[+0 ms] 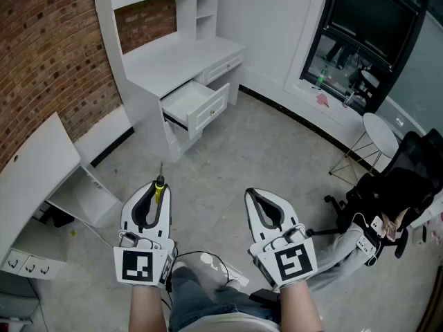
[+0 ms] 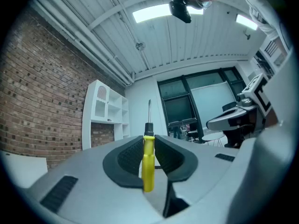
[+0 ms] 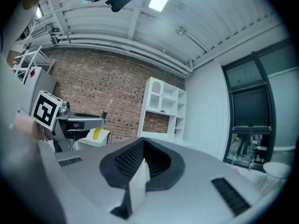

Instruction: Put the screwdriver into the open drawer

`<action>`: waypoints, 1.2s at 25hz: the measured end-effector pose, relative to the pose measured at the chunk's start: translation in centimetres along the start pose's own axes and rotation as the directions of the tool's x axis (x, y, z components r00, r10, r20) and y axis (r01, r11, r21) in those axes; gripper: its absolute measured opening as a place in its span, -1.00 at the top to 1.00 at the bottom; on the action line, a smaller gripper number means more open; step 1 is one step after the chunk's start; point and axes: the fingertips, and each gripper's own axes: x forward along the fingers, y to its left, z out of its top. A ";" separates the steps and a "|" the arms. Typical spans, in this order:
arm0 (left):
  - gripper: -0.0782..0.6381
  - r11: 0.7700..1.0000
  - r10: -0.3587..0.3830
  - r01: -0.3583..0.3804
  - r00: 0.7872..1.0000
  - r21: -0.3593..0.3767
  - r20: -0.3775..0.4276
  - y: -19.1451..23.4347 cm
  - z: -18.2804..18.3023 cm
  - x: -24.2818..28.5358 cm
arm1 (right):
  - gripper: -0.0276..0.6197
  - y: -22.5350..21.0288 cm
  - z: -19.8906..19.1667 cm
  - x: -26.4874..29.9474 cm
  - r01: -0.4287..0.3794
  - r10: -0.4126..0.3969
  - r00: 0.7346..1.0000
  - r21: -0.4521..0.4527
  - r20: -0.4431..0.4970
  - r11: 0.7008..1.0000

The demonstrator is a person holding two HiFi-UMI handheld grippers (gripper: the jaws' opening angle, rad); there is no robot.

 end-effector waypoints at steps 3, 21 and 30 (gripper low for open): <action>0.55 1.000 0.025 -0.025 1.000 -0.006 -0.008 -2.6 0.2 -1.2 | 0.89 -1.1 -0.4 -2.7 -0.009 0.009 1.000 -0.001 -0.005 1.000; 0.55 1.000 0.020 -0.020 1.000 0.003 0.009 -3.4 -0.1 5.5 | 0.89 -7.8 -1.7 -0.3 0.021 -0.028 0.998 0.125 0.059 0.992; 0.55 1.000 0.010 -0.010 1.000 -0.025 0.018 5.7 -2.1 18.0 | 0.89 -12.2 -0.9 13.9 0.047 -0.053 0.997 0.098 0.064 0.994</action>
